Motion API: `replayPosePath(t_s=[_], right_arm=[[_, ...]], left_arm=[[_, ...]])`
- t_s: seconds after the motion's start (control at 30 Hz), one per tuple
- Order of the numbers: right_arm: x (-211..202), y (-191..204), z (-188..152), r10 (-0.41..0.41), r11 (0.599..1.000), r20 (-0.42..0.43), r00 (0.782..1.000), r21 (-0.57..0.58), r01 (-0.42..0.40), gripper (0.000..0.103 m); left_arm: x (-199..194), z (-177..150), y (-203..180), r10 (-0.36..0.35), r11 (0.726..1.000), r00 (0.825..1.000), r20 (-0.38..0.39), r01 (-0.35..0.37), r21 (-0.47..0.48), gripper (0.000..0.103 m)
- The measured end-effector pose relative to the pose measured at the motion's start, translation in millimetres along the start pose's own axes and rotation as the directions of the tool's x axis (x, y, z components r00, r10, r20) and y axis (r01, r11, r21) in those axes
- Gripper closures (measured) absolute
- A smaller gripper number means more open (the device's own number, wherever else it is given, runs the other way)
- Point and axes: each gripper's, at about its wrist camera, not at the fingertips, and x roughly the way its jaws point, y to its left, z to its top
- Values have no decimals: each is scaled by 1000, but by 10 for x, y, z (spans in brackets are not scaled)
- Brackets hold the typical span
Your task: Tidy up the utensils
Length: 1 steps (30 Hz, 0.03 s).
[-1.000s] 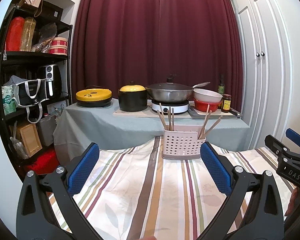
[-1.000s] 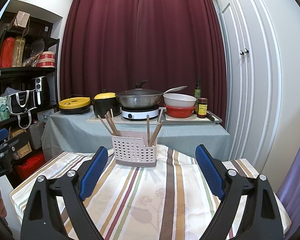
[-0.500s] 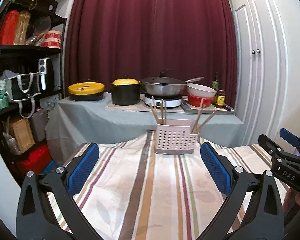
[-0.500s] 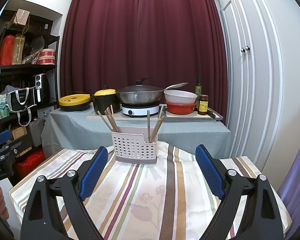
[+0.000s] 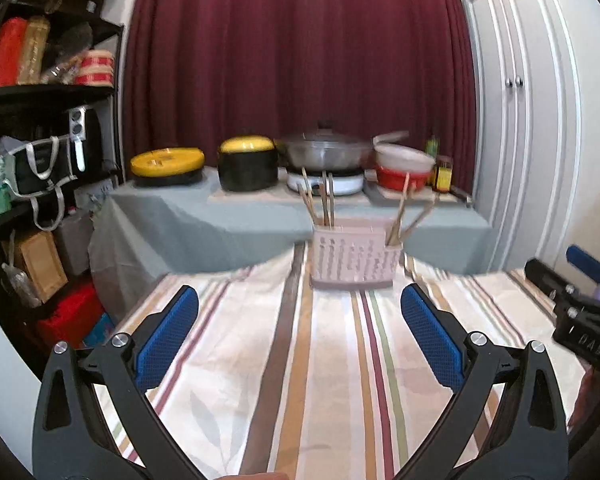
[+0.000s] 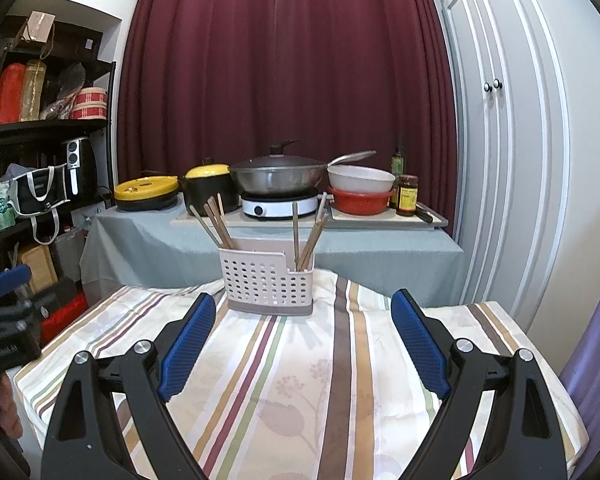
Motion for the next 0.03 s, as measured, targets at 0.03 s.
replayPosePath(t_s=[0.03], right_arm=[[43, -7, -25, -3, 1000, -12, 1000, -1, 3, 16]], left_arm=[[44, -33, 8, 0, 1000, 1000, -16, 0, 0, 4]])
